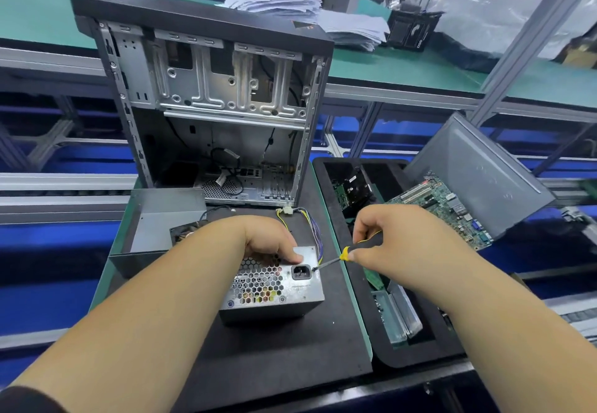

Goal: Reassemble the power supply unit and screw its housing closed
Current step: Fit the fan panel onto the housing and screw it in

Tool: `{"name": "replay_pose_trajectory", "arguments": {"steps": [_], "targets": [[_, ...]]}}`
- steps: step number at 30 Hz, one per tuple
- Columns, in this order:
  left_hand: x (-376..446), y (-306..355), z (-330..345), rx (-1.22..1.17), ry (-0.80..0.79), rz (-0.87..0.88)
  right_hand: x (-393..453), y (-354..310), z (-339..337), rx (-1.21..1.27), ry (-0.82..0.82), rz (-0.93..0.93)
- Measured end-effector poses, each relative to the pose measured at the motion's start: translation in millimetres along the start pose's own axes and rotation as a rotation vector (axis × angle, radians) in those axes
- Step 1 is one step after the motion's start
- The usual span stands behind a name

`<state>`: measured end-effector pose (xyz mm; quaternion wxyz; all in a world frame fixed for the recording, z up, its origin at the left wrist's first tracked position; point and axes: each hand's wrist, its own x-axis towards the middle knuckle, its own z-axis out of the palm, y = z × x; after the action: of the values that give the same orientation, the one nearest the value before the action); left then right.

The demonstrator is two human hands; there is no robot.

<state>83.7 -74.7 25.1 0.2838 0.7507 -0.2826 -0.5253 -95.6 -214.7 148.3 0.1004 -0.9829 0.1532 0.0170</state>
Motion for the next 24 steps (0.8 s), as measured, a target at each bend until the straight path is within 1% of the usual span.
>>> {"name": "replay_pose_trajectory", "arguments": {"steps": [5, 10, 13, 16, 20, 22, 24], "targets": [[0.6, -1.6, 0.8, -0.001, -0.004, 0.001, -0.1, -4.7, -2.6, -0.055, -0.032, -0.033], [0.4, -1.5, 1.2, -0.011, -0.013, 0.008, 0.4, -9.9, -3.3, -0.073, -0.030, -0.064], [0.9, -1.7, 1.7, -0.028, -0.008, 0.005, 3.6, -18.3, -7.0, -0.092, -0.051, -0.146], [2.2, -2.4, 1.1, -0.045, 0.000, -0.007, 10.8, -29.9, -10.7, -0.206, -0.061, -0.258], [2.0, -2.2, -0.6, -0.044, -0.010, -0.027, 19.3, -43.8, -9.4, -0.414, -0.036, -0.241], [2.4, -2.8, -0.8, -0.044, 0.001, -0.037, 17.6, -45.4, -9.4, -0.398, -0.009, -0.235], [2.5, -3.0, -0.1, -0.041, 0.001, -0.043, 13.5, -43.4, -12.5, -0.269, -0.018, -0.246]]}}
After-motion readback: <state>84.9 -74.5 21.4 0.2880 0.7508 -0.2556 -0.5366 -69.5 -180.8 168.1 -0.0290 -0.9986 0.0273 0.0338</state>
